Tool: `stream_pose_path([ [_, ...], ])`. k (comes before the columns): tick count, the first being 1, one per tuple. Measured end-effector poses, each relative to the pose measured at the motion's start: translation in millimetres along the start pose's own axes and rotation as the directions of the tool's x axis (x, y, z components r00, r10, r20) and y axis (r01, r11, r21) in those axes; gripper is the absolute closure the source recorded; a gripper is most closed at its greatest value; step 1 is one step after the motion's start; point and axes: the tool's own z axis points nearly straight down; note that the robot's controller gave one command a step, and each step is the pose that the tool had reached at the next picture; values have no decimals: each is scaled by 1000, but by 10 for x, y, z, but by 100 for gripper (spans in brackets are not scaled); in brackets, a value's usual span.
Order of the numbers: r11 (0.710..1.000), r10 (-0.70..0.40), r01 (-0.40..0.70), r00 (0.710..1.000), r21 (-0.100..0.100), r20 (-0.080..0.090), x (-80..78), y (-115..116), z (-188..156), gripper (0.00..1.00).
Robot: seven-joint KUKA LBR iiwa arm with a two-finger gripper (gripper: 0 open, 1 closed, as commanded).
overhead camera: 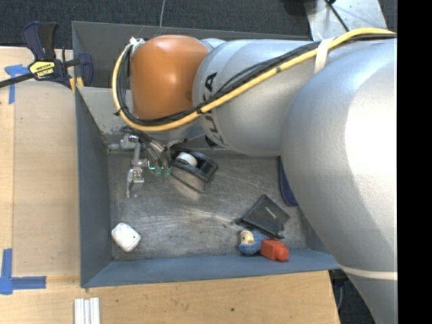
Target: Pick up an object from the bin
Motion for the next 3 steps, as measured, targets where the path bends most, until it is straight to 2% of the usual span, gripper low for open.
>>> stream_pose_path([
  [1, 990, -139, 139, 990, 3, 3, 119, -861, 522, 0],
  [2, 895, -446, 446, 895, 0, 2, 375, -1954, 471, 0],
  [3, 895, -445, 445, 895, 0, 4, 365, -1935, 466, 100],
])
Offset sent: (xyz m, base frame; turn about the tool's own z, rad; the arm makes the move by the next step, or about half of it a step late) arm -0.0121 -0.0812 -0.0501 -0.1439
